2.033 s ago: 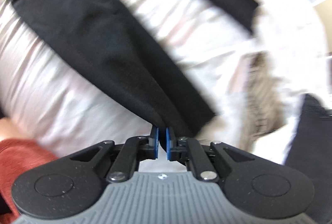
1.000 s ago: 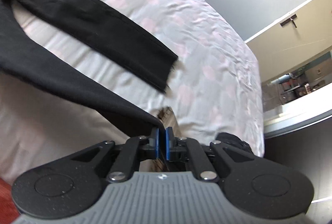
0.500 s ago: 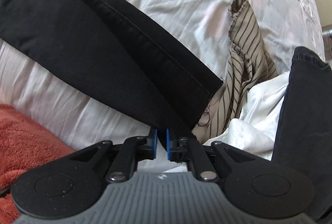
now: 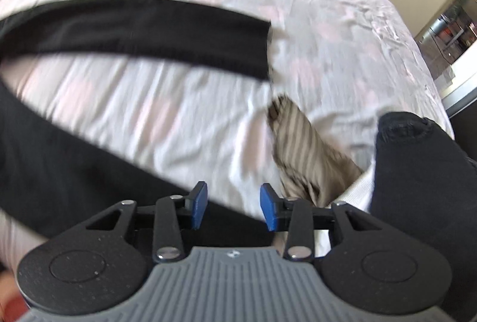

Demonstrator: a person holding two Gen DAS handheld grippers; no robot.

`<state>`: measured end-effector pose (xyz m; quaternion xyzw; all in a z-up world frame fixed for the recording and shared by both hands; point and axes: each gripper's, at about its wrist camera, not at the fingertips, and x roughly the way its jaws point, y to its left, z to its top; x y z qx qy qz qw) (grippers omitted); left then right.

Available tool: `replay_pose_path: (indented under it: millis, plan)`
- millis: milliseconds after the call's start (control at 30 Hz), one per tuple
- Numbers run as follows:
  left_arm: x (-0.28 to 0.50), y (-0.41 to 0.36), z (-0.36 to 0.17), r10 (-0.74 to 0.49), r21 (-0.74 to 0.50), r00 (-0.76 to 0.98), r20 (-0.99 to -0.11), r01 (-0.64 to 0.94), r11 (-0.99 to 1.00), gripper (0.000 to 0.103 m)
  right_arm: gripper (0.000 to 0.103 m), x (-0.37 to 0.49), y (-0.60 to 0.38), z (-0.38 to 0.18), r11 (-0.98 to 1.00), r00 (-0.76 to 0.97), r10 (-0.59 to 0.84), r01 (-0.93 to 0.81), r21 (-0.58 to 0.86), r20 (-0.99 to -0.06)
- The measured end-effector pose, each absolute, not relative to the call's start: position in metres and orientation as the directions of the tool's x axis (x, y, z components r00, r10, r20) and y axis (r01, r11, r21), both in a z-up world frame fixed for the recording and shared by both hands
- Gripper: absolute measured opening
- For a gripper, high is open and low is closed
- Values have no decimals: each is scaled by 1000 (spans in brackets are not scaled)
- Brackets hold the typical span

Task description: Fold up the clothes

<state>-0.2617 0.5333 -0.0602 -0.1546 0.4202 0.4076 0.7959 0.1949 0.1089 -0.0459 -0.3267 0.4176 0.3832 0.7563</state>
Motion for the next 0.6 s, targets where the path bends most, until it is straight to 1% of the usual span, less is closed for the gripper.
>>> replay_pose_path:
  millis: [100, 200, 433, 500, 533, 600]
  plan:
    - [-258, 578, -69, 543, 76, 297, -785, -824, 562, 70, 45, 200, 130, -59, 502, 354, 343, -852, -148, -870]
    - [-258, 621, -82, 563, 65, 263, -783, -866, 496, 71, 47, 204, 153, -74, 497, 371, 359, -853, -161, -856]
    - [-259, 700, -120, 568, 47, 192, -800, -924, 379, 71, 50, 235, 205, -112, 542, 426, 357, -819, -187, -832]
    - [-259, 717, -129, 557, 24, 197, -807, -931, 364, 69, 50, 245, 219, -120, 557, 442, 347, -806, -198, -827]
    - [-258, 723, -133, 547, 2, 213, -810, -931, 366, 60, 50, 248, 226, -123, 560, 451, 340, -802, -207, -825]
    - [-254, 727, -140, 543, 4, 207, -814, -932, 362, 54, 51, 255, 239, -130, 562, 465, 325, -795, -227, -823]
